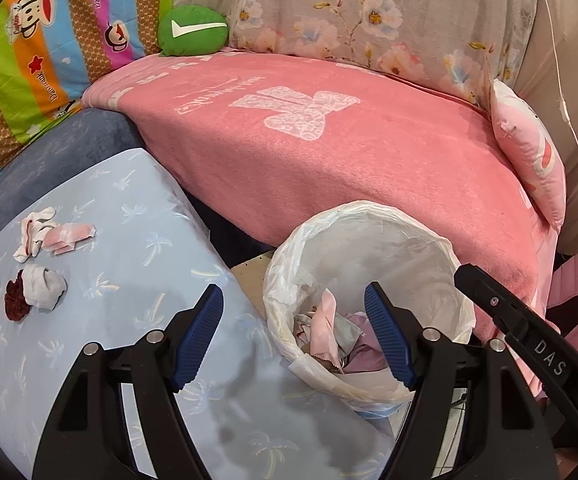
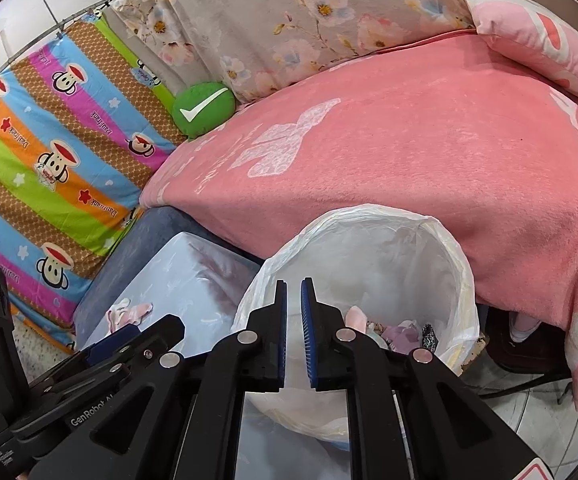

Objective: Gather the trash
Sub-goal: 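Move both grippers back from the bin to the pile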

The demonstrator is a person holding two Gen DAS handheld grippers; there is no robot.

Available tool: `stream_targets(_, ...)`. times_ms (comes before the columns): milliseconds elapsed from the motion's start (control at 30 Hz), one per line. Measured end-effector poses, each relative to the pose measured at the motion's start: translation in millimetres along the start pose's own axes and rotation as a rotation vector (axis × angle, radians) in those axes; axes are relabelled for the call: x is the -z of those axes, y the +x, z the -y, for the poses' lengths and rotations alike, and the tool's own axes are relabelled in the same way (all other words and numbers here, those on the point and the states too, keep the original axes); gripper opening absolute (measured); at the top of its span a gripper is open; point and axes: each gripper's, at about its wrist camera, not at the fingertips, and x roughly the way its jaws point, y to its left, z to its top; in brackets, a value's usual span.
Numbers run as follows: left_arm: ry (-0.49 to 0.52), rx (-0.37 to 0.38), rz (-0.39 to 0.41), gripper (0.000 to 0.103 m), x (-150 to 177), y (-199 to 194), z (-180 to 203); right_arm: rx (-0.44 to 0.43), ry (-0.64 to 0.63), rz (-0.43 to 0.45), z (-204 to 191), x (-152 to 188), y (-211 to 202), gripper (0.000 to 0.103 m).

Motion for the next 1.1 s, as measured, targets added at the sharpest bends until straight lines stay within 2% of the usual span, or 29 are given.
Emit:
stream_targets(133, -0.018, -0.006, 0.006, 0.070, 1, -3, -7, -0.003, -0.018, -0.007, -7, 2, 1, 0.018)
stream_targets(567, -0.079, -0.032, 0.016, 0.070, 9, -14, -38, -0.018, -0.106, -0.046, -42, 15, 10, 0.021)
stream_targets(667, -0.103, -0.040, 0.017, 0.070, 13, -16, -50, -0.021, -0.129, -0.055, -51, 19, 11, 0.025)
stream_targets(900, -0.165, -0.065, 0.014, 0.070, 19, -20, -83, -0.034, -0.184, -0.080, -77, 30, 18, 0.026)
stream_targets(967, -0.185, -0.070, 0.013, 0.070, 21, -21, -93, -0.037, -0.197, -0.086, -84, 34, 20, 0.031)
stream_targets(1100, -0.211, -0.078, 0.017, 0.070, 26, -25, -108, -0.042, -0.236, -0.104, -102, 43, 25, 0.032)
